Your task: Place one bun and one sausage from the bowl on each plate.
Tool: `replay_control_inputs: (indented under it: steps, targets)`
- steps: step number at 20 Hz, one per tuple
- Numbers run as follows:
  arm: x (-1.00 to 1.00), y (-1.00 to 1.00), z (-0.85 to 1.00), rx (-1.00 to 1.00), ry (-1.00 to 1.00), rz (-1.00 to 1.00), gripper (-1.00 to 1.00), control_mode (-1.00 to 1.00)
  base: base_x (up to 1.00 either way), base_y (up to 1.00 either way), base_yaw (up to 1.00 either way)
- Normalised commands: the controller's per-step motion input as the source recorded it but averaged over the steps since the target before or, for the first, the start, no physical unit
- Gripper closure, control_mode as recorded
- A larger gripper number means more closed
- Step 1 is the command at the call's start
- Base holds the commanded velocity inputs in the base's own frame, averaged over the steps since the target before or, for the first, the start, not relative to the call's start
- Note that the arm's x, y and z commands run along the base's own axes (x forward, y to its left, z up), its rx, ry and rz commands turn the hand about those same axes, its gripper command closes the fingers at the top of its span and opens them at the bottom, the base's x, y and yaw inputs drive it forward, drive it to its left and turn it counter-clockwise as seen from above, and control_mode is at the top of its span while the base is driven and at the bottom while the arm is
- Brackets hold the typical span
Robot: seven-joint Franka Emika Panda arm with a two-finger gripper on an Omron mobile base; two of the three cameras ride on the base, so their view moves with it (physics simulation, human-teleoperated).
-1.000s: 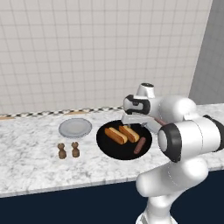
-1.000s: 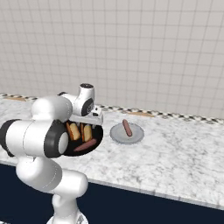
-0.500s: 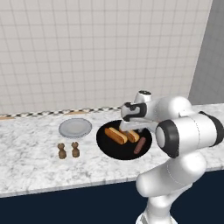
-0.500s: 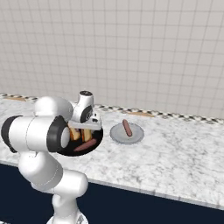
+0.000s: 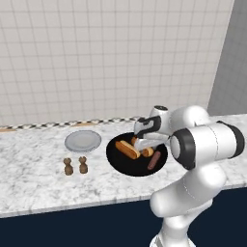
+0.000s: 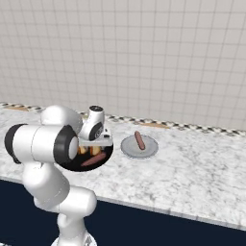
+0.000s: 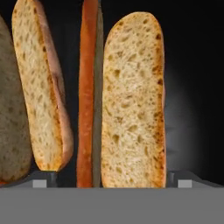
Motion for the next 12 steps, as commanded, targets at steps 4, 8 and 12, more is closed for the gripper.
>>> replay_control_inputs:
  steps: [4, 8, 12]
  targets:
    - [0.01, -0.06, -0.20, 0.00, 0.00, 0.02, -1.00, -1.00, 0.00, 0.00, 0.00]
    - [0.00, 0.00, -0.23, 0.00, 0.00, 0.00, 1.00, -1.00, 0.00, 0.00, 0.00]
    - [0.00, 0.00, -0.04, 0.00, 0.01, 0.00, 1.00, -1.00, 0.00, 0.00, 0.00]
